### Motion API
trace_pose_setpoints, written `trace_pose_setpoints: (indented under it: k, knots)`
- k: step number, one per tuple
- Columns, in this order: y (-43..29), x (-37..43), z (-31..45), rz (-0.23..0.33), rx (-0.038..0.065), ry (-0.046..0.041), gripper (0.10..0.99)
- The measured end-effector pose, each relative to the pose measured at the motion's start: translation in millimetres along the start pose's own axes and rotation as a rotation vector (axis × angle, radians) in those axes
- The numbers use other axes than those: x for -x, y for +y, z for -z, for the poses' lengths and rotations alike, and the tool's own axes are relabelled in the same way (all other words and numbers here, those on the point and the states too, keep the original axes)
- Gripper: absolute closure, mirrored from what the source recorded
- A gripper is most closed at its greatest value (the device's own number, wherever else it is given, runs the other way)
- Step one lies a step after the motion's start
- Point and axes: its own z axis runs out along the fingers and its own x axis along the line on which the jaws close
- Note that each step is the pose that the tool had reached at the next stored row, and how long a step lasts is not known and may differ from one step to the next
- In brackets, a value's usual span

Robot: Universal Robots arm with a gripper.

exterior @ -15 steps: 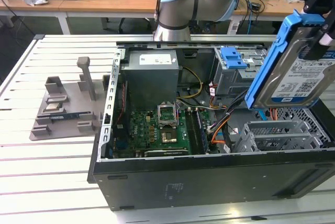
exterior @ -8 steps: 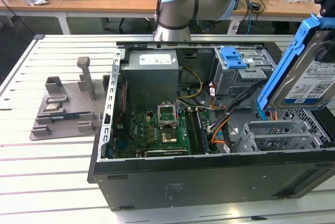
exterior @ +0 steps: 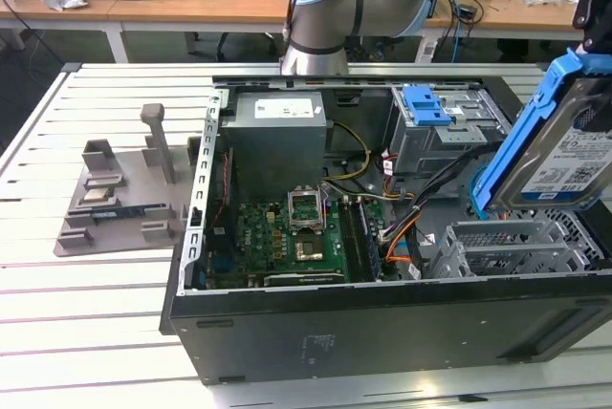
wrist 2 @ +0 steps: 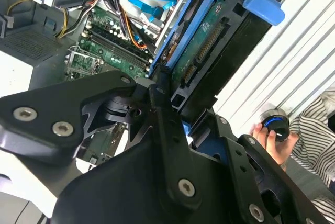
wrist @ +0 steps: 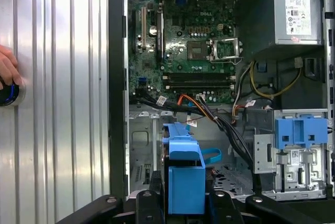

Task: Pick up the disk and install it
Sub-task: 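Pick up the disk, then insert the disk into the insertion slot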

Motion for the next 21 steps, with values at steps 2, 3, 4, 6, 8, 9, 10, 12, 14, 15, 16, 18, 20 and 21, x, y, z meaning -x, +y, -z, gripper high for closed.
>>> trace_pose_setpoints:
  k: [2, 3, 4, 6, 8, 9, 10, 12, 14, 15, 16, 18, 20, 21]
  knots:
    - [0.1, -0.2, -3.6, 0.000, 0.000, 0.0000, 0.722]
    - [0.9, -0.4, -7.1, 0.000, 0.000, 0.0001, 0.722]
    - [2.2, -0.7, -10.4, 0.000, 0.000, 0.0002, 0.722]
    - [3.0, -1.1, -16.0, 0.000, 0.000, 0.0000, 0.722]
    - [3.0, -1.3, -19.6, 0.000, 0.000, 0.0002, 0.722]
    - [3.0, -1.4, -22.0, 0.000, 0.000, 0.0002, 0.722]
    - [3.0, -1.5, -22.3, 0.000, 0.000, 0.0001, 0.722]
    - [3.0, -1.5, -22.3, 0.000, 0.000, 0.0003, 0.722]
    - [3.0, -1.5, -22.5, 0.000, 0.000, 0.0002, 0.722]
    - [3.0, -1.5, -22.5, 0.000, 0.000, 0.0001, 0.722]
    - [3.0, -1.5, -22.5, 0.000, 0.000, 0.0002, 0.722]
    - [3.0, -1.5, -22.8, 0.000, 0.000, 0.0001, 0.722]
    - [2.9, -1.5, -22.9, 0.000, 0.000, 0.0002, 0.722]
    - [3.0, -1.5, -23.0, 0.000, 0.000, 0.0002, 0.722]
